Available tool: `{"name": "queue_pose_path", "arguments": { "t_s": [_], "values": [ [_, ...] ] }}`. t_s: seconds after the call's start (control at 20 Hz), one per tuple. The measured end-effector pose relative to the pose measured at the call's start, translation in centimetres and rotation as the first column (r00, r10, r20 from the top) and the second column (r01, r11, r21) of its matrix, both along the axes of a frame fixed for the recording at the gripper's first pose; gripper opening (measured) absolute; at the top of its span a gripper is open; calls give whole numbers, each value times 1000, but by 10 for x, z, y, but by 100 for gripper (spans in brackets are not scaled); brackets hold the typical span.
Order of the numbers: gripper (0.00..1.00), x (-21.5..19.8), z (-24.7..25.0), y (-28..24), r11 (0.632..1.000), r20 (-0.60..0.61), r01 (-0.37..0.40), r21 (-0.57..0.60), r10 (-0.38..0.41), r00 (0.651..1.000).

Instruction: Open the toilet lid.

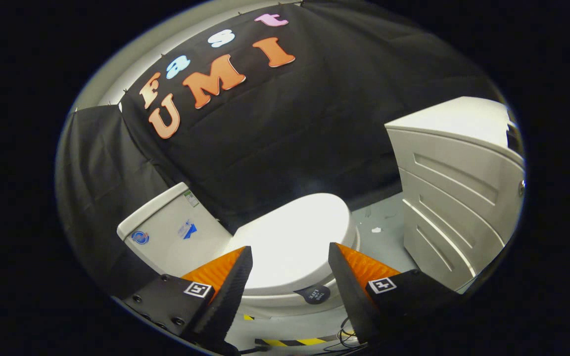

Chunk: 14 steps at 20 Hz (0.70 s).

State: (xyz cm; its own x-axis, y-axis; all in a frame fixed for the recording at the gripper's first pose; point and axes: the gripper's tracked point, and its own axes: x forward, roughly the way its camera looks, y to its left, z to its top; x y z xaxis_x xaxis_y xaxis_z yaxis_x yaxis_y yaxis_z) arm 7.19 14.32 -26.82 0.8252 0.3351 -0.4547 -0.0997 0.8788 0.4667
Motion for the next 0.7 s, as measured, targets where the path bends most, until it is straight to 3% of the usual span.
{"name": "queue_pose_path", "arguments": {
  "t_s": [0.1, 0.3, 0.7],
  "values": [
    [99, 1, -35, -4, 998, -111, 28, 55, -22, 994],
    [99, -12, -87, 7, 983, -327, 53, 176, 8, 945],
    [98, -5, -128, 20, 950, -451, 88, 300, 60, 891]
  ]
}}
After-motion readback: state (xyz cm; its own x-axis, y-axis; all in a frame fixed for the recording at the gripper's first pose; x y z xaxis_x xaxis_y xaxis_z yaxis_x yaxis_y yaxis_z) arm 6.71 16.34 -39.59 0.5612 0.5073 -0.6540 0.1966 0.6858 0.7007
